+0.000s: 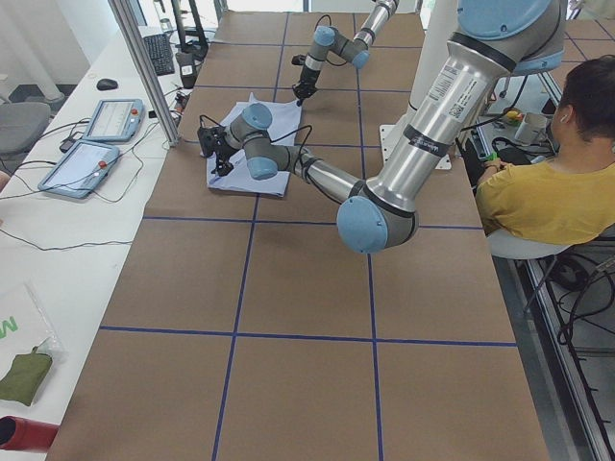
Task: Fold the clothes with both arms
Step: 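Drag the shirt corner with the right gripper toward the robot, rotating the shirt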
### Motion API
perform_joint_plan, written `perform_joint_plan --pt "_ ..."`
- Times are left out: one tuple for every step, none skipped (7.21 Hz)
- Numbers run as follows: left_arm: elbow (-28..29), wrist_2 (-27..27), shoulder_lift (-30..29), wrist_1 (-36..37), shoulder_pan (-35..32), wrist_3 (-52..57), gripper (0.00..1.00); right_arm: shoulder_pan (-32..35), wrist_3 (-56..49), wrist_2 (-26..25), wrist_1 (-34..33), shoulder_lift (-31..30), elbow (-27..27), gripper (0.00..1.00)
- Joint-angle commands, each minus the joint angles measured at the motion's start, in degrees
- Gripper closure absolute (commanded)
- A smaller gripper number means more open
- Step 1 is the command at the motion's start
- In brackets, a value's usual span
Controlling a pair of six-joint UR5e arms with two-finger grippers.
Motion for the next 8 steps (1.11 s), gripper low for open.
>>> perform_joint_plan --pt "-3.1 -0.4 0.0 0.4 0.6 -0.9 0.02 -10.2 1.2 -0.1 -15.8 -3.9 17.1 1.0" --pt "-6.1 -0.4 1.6 3.1 2.8 -3.2 0.02 -16.2 5.4 0.1 -19.2 -3.6 19.1 1.0" --pt "-10.1 -0.1 3.6 6.6 6.1 -3.5 0.02 -20.8 7.3 0.7 -19.3 -3.8 19.6 1.0" --pt "-15.0 -0.2 7.9 6.9 9.8 -4.6 0.02 -23.2 8.3 2.9 -19.3 -3.9 20.1 1.0" --pt "-18.9 0.1 12.5 6.9 15.1 -6.2 0.03 -25.1 8.3 3.5 -19.4 -3.9 20.7 1.0" --pt "-20.0 0.5 14.0 7.0 18.7 -8.7 0.05 -26.3 8.4 3.9 -19.4 -4.4 21.0 1.0" --pt "-19.7 2.9 14.3 7.2 21.7 -8.9 0.11 -26.5 9.6 5.6 -19.5 -4.5 21.0 1.0" --pt "-19.9 3.3 15.1 7.2 22.6 -9.0 0.15 -26.4 10.0 6.6 -19.4 -4.5 21.1 1.0"
